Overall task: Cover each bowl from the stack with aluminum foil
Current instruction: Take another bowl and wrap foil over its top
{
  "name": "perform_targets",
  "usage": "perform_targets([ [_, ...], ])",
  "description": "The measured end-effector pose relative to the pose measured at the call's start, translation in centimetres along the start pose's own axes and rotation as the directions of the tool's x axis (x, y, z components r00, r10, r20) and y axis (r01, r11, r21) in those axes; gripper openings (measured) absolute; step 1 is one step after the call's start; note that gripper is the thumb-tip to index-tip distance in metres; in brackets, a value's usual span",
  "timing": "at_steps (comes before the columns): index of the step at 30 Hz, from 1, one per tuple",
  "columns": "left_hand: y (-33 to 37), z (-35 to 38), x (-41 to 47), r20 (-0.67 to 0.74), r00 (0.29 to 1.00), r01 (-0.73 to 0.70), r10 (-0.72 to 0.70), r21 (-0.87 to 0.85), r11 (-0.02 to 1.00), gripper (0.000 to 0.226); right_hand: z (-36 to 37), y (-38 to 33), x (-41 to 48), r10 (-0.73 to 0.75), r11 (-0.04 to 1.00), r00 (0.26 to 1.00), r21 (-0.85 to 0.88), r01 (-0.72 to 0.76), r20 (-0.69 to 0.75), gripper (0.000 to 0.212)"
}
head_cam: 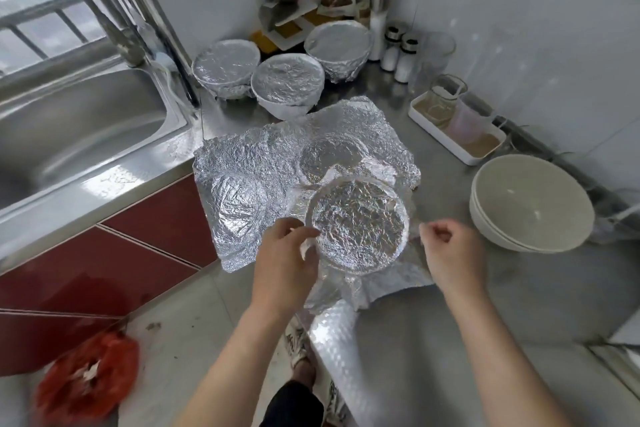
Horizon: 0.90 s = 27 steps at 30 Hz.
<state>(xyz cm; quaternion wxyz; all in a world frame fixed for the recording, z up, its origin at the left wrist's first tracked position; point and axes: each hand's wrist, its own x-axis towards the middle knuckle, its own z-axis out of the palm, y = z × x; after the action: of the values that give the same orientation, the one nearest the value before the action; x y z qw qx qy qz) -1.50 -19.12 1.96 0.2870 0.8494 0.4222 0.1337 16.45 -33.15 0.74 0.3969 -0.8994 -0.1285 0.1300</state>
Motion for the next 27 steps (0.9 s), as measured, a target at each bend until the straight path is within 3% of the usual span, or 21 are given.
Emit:
perform_targets([
  [2, 0.5, -0.4, 1.9, -0.057, 0.994, 0.094, -0.097, -0.05, 0.994, 0.026, 0.1, 0.8, -1.2, 0.042, 0.998, 0.999, -0.049, -0.04, 0.03, 0.02],
  [4, 0.9, -0.4, 4.1, -0.036, 0.983, 0.181, -0.18, 0.041, 0.983, 0.031, 0.6, 0.8, -1.6, 0.063, 0.996, 0.997, -0.067, -0.059, 0.05, 0.026],
  [6, 1.4, -0.1, 5.5, 0.035, 0.981, 0.184, -0.19, 0.134, 0.974, 0.025, 0.9, 0.3, -1.6, 0.078, 0.992, 0.995, -0.107, -0.071, 0.061, 0.032],
  [9, 1.6, 0.3, 6.1, 0.1, 0.97, 0.213, -0.224, 0.11, 0.971, 0.025, 1.3, -0.3, -1.1, 0.092, 0.983, 0.993, -0.164, -0.079, 0.071, 0.032],
  [13, 2.1, -0.1, 5.1, 0.08, 0.964, 0.247, -0.252, 0.071, 0.966, 0.014, 1.5, -1.0, 0.0, 0.1, 0.981, 0.992, -0.172, -0.086, 0.074, 0.024],
  [16, 2.0, -0.9, 2.7, 0.115, 0.945, 0.304, -0.306, 0.037, 0.952, 0.027, 0.9, -1.8, 0.8, 0.043, 0.983, 0.995, -0.182, -0.025, 0.095, 0.019],
  [21, 0.6, -0.5, 0.4, 0.33, 0.843, 0.447, -0.426, 0.012, 0.894, 0.045, 1.1, -3.0, 1.4, -0.102, 0.975, 0.972, -0.171, 0.14, 0.213, 0.01],
  [22, 0.7, -0.6, 0.4, 0.33, 0.841, 0.443, -0.429, 0.037, 0.896, 0.044, 1.4, -3.1, 1.3, -0.123, 0.976, 0.971, -0.151, 0.155, 0.207, 0.01],
  [24, 1.1, -0.6, 0.7, 0.22, 0.905, 0.329, -0.365, 0.182, 0.927, 0.04, 1.6, -2.8, 1.2, -0.11, 0.991, 0.987, -0.066, 0.118, 0.12, 0.012],
  [27, 2.2, -0.2, 1.9, 0.043, 0.99, 0.122, -0.135, 0.221, 0.968, 0.035, 1.3, -1.1, 1.1, 0.054, 0.997, 0.997, 0.061, -0.05, -0.055, 0.015],
])
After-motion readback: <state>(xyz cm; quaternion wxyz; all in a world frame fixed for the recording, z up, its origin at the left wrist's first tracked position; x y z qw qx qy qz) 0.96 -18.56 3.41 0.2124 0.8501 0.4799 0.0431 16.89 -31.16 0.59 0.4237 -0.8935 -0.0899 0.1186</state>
